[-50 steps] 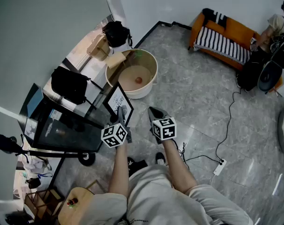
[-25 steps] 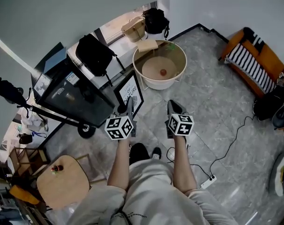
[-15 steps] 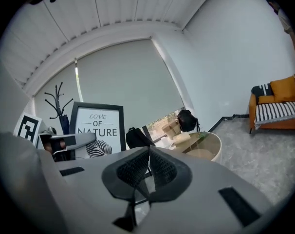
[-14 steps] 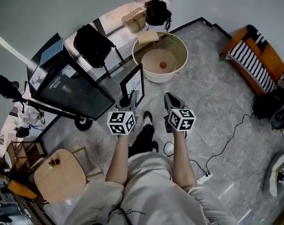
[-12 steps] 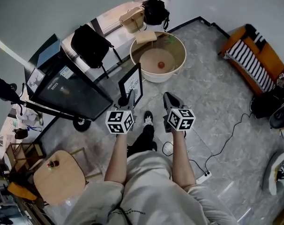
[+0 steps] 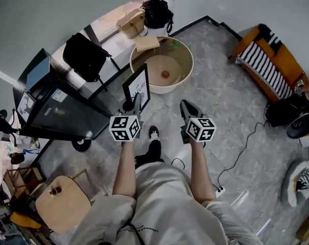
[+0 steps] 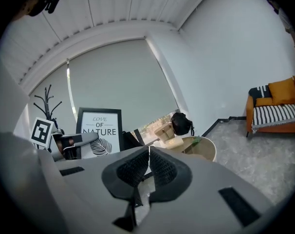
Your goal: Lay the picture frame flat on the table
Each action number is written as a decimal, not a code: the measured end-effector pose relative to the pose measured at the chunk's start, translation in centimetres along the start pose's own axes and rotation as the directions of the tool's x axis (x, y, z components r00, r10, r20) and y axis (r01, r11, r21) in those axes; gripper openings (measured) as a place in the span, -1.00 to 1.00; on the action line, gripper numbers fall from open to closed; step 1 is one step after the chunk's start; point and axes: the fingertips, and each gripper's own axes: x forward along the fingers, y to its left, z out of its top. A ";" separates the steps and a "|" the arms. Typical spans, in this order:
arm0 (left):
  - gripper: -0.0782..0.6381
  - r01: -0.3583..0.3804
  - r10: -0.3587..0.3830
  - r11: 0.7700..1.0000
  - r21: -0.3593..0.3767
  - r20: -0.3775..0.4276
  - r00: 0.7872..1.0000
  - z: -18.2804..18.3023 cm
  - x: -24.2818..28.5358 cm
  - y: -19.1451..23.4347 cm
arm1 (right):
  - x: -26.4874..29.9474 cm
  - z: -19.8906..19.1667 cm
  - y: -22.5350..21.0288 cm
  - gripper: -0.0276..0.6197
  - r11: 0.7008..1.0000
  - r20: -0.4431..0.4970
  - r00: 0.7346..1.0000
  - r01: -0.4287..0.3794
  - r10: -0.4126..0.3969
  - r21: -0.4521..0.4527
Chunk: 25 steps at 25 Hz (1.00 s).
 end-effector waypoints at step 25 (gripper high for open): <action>-0.70 0.067 -0.067 0.997 -0.035 0.001 0.998 6.2 20.4 9.4 | 16.5 8.7 -7.4 -0.81 0.994 0.002 1.000 0.010 -0.010 0.105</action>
